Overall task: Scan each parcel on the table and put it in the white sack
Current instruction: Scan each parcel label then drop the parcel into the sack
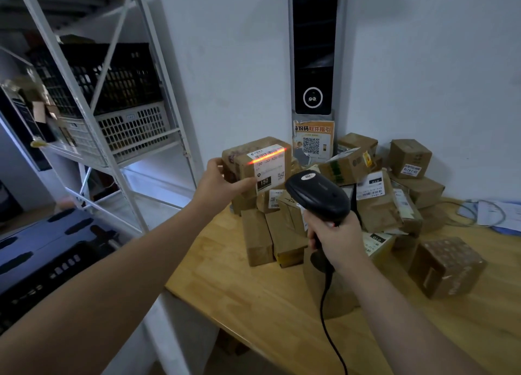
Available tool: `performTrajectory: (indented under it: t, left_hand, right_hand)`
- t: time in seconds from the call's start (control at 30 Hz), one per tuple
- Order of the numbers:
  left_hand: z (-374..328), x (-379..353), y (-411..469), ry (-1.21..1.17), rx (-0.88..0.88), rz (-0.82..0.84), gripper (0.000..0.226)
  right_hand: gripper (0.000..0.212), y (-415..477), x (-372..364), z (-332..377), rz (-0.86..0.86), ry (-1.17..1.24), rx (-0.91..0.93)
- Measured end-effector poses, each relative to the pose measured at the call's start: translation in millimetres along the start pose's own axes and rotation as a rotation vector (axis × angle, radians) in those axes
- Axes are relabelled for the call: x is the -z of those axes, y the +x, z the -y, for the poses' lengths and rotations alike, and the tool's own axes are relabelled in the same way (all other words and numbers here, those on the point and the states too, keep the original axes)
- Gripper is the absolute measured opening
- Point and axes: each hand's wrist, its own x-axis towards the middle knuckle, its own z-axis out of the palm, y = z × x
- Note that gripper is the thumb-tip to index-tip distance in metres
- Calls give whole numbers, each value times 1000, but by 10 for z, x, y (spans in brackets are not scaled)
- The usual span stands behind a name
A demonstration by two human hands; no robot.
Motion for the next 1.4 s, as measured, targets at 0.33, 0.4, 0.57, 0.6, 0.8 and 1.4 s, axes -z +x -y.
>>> performTrajectory:
  t: [0.33,0.4,0.57,0.6,0.8,1.4]
  left_hand:
    - [392,-129,-17,-79,159,-13,64]
    - [456,-122,-38,-77,172,-20,63]
    - [710,25,-197,-93,241,-8,53]
    - [823,93,-245,-92,265,4,54]
    - [1615,782,-765,-36,480,-2,47]
    - [4687,2076,-1973,806,876,346,90]
  right_hand:
    - [29,73,-57,-158,13,26,-69]
    - [31,76,-86,-208,61,31,-93]
    - [22,16,-338,-408,190,61,-159]
    - [21,-1,-426,-449,204,74,-180]
    - [24,-132,-1163,-771,375,43,-331]
    - [34,-999,-3878,-2666,663,-358,-533]
